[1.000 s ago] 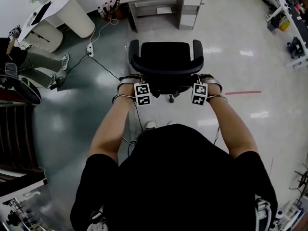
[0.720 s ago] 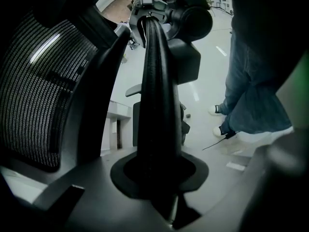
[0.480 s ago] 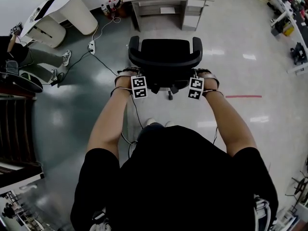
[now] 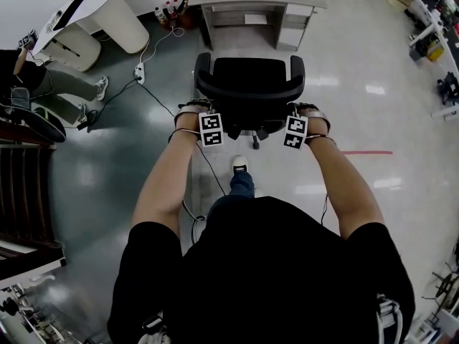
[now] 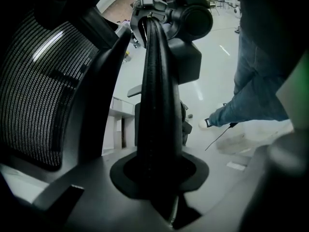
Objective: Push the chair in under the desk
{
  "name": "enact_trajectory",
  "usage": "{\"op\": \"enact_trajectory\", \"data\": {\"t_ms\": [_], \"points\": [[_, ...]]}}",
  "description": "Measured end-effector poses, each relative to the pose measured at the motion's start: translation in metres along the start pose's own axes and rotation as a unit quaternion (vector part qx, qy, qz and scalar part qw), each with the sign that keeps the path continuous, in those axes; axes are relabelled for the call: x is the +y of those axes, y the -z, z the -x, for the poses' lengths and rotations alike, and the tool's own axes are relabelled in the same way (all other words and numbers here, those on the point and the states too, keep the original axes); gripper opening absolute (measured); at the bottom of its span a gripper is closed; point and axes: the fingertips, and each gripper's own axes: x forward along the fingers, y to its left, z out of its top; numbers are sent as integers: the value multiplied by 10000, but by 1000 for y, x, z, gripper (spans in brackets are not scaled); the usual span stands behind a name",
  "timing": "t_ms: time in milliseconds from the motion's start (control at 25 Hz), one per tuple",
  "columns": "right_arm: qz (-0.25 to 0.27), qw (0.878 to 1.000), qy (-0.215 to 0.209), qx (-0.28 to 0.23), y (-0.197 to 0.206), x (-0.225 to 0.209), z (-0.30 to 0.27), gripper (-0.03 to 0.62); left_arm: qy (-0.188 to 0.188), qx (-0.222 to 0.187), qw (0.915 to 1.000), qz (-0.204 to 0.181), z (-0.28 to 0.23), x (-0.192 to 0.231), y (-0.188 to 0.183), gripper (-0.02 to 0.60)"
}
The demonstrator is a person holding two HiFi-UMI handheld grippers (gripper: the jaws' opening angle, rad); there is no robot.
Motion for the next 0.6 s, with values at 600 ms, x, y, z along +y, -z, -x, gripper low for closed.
{"op": "enact_trajectory", "data": {"t_ms": [600], "points": [[-131, 9998, -34, 136, 12, -106, -60, 100, -16, -64, 10000, -40, -60, 109, 15, 84]]}}
